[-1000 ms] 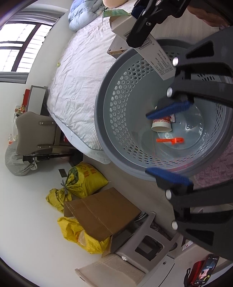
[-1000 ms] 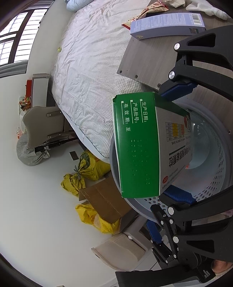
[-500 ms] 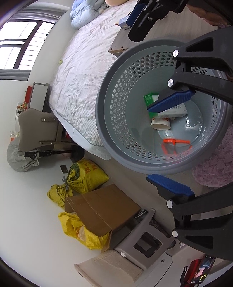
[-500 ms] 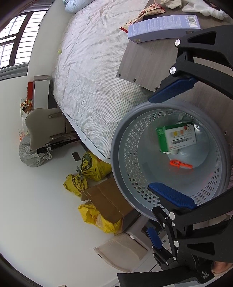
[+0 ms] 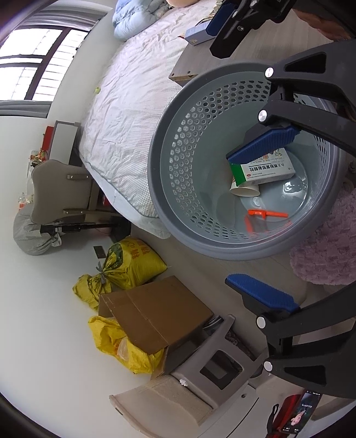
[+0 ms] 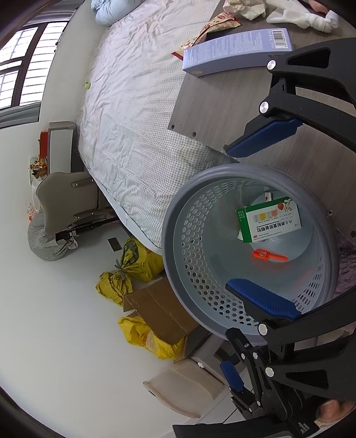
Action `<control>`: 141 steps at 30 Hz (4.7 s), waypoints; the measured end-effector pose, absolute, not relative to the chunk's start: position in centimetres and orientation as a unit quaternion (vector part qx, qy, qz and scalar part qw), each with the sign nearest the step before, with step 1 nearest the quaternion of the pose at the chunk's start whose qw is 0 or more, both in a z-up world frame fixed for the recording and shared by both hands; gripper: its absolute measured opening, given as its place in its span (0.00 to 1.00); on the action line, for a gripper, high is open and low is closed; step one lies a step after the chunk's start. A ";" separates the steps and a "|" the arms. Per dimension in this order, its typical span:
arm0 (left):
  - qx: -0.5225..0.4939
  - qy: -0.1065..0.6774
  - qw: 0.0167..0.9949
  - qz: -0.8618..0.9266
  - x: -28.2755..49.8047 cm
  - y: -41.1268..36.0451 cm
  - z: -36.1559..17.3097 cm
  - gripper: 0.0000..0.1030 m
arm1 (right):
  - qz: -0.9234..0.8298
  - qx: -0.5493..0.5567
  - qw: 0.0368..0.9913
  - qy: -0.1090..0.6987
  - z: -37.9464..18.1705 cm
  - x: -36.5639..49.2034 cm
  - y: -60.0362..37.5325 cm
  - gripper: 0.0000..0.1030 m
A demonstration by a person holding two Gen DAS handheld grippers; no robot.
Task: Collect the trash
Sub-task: 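Withdraw both open tools from the basket back over the table, then move the right tool to the pink pig toy and close on it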
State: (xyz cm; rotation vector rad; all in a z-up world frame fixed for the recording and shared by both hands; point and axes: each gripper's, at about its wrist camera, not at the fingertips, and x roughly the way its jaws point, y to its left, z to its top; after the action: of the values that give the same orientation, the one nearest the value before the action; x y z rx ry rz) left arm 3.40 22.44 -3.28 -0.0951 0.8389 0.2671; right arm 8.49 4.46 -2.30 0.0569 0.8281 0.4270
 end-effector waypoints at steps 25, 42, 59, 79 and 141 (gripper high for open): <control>-0.037 0.390 0.916 0.085 0.9 17.5 -2.1 0.82 | 0.151 0.043 0.909 0.387 -0.8 3.7 -1.4 0.83; -0.012 0.390 0.920 0.030 0.3 11.9 -1.6 0.82 | 0.089 0.068 0.918 0.381 -0.1 -0.3 -9.1 0.84; 0.022 0.407 0.913 -0.030 2.2 5.0 -1.5 0.82 | -0.022 0.119 0.908 0.402 -3.0 -3.0 -20.6 0.83; 0.057 0.415 0.903 -0.094 3.4 -2.0 -3.0 0.82 | -0.090 0.133 0.894 0.419 -7.0 -3.1 -25.9 0.83; 0.092 0.423 0.896 -0.103 2.8 -6.2 -3.8 0.82 | 0.023 0.077 0.903 0.422 -7.6 -0.9 -25.2 0.37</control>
State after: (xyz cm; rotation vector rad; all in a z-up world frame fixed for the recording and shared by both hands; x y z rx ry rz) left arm 2.81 -6.21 -3.82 0.1903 0.8760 -0.2127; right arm -0.89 -25.20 -7.55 0.1594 0.8723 0.0482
